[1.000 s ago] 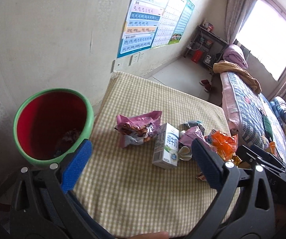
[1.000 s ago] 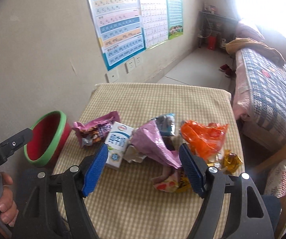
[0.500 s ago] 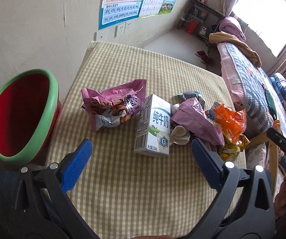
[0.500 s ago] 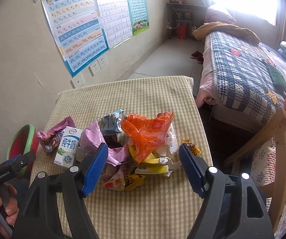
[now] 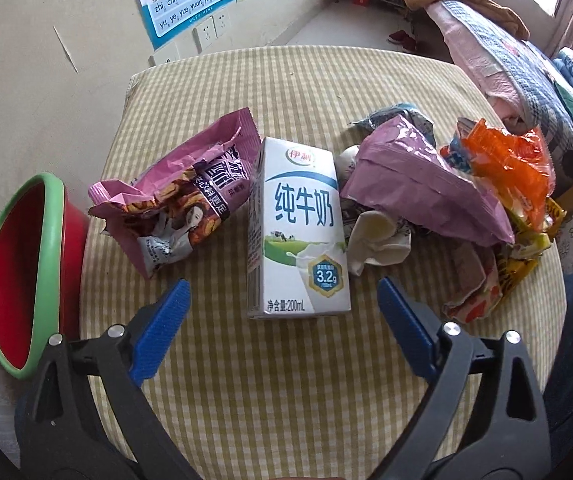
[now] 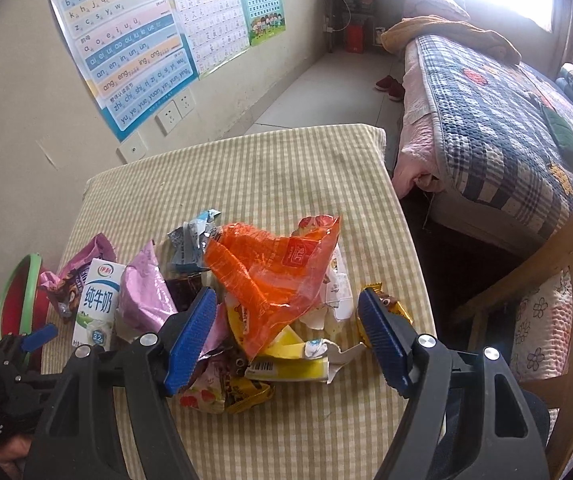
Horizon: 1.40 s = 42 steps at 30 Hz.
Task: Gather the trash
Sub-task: 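Move both grippers back over the table toward the milk carton, then grasp the white milk carton with the left gripper while the right grasps the orange bag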
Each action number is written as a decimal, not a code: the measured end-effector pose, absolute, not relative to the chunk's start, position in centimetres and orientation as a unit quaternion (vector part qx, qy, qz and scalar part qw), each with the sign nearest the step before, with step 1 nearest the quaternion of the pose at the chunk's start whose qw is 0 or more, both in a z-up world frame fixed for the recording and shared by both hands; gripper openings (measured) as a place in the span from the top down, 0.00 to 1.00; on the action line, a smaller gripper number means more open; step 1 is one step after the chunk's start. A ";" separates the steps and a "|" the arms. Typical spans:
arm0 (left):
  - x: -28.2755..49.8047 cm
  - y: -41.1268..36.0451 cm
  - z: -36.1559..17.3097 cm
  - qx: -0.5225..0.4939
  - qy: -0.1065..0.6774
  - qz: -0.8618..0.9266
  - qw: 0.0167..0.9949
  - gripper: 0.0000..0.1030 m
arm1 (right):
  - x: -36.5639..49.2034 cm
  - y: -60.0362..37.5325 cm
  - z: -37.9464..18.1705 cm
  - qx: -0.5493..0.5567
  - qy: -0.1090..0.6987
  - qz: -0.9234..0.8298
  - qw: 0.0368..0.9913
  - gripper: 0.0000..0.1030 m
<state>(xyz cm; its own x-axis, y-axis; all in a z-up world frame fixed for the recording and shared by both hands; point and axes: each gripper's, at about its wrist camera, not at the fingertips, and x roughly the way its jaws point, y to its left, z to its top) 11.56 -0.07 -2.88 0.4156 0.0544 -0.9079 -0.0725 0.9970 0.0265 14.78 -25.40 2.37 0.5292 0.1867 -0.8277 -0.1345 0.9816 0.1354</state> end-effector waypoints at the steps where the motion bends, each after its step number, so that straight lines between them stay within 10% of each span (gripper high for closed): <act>1: 11.8 -0.1 -3.1 -0.005 0.542 0.039 0.839 0.13 | 15.2 -25.5 2.0 0.031 0.480 0.089 0.872 0.31; 7: 12.5 -0.2 -4.0 -0.001 0.551 0.041 0.833 0.19 | 17.7 -26.4 -0.5 0.071 0.514 0.100 0.849 0.31; 13: 12.7 -0.1 -4.7 -0.019 0.560 0.033 0.828 0.48 | 18.6 -26.7 -1.6 0.104 0.525 0.113 0.837 0.57; 19: 12.3 0.0 -4.2 -0.026 0.549 0.030 0.835 0.49 | 17.9 -26.8 -0.7 0.099 0.513 0.124 0.844 0.71; 42: 7.5 2.4 2.4 -0.091 0.475 0.041 0.874 0.50 | 12.6 -24.0 7.4 0.051 0.421 0.153 0.892 0.72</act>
